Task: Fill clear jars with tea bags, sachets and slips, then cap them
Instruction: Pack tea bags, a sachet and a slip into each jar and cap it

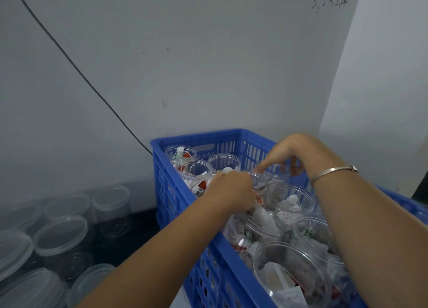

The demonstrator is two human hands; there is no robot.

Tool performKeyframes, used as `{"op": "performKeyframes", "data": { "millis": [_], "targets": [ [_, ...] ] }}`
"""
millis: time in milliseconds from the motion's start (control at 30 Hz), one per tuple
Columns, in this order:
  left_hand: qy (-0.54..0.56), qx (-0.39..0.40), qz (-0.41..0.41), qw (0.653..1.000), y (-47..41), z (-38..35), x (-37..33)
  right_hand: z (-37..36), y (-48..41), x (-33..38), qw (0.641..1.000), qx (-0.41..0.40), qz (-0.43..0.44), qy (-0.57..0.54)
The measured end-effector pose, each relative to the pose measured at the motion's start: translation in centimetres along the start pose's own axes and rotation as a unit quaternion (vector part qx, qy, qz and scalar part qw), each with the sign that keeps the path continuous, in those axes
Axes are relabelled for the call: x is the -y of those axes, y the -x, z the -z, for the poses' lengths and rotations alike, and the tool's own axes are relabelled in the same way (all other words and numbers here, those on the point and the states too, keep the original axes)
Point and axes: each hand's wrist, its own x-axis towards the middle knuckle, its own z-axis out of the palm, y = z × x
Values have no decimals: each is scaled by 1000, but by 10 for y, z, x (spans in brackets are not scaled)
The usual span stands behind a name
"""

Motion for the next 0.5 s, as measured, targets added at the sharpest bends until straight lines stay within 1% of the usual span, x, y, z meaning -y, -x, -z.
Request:
{"op": "performKeyframes", "data": {
  "millis": [100, 167, 233, 300, 367, 433, 500],
  "targets": [
    [-6, -2, -1, 1000, 0, 0, 0, -1, 8, -5, 1000, 12, 7, 5],
    [-6, -9, 2, 1000, -2, -1, 1, -1, 7, -7, 1000, -9, 24, 6],
    [-3, -8, 3, 1000, -3, -3, 2, 0, 5, -6, 998, -22, 24, 51],
    [3, -6, 3, 1000, -4, -4, 3, 0, 4, -2, 992, -4, 10, 126],
    [11, -8, 4, 1000, -5, -4, 2, -4, -2, 3, 987, 19, -4, 161],
    [14, -19, 3, 1000, -6, -4, 1, -9, -8, 5, 989, 29, -12, 148],
    [22, -37, -4, 999, -6, -3, 0, -14, -11, 6, 992, 12, -15, 125]
  ]
}}
